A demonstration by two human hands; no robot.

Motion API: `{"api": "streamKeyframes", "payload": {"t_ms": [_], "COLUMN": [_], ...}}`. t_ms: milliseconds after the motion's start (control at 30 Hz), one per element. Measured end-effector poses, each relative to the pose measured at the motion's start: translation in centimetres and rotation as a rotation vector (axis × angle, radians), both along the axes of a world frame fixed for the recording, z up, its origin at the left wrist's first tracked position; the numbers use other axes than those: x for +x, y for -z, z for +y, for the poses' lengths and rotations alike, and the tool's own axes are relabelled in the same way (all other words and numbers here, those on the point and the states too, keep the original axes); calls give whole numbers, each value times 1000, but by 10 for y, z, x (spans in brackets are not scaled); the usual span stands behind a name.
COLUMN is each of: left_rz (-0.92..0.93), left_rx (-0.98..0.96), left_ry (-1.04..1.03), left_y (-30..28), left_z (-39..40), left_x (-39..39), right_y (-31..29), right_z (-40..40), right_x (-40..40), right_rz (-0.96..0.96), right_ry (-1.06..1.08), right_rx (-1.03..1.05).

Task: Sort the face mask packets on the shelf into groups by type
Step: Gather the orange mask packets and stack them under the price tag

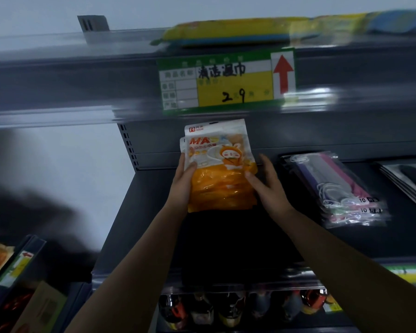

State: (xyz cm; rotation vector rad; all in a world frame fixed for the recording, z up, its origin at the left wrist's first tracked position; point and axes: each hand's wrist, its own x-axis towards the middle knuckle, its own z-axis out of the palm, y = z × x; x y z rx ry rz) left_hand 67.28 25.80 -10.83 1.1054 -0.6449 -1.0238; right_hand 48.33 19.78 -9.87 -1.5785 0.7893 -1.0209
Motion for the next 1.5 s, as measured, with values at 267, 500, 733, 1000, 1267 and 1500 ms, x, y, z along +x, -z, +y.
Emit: {"api": "streamKeyframes", "payload": {"t_ms": [267,500,733,1000,1267,1500], "left_rz": [13,-31,-8,5,180,185], "left_rx": [27,54,80,122,139,159], "left_ry": [9,33,1,-3,195,102], "left_y": [-5,0,-4,-15,-36,-32], "left_z": [6,26,24,22,9,11], "left_x": [-5,-7,-12,-9,3,-2], "right_y": [6,11,6,14,6,20], "right_z": [5,18,39,23,9,25], "right_x": [1,-11,-7,21,20,23], "right_rz": [-184,-170,507,1057,1070,1152], "right_ry": [-189,-229,244,191,162,84], "right_rx": [442,500,-991,-1559,-1545,-1591]}}
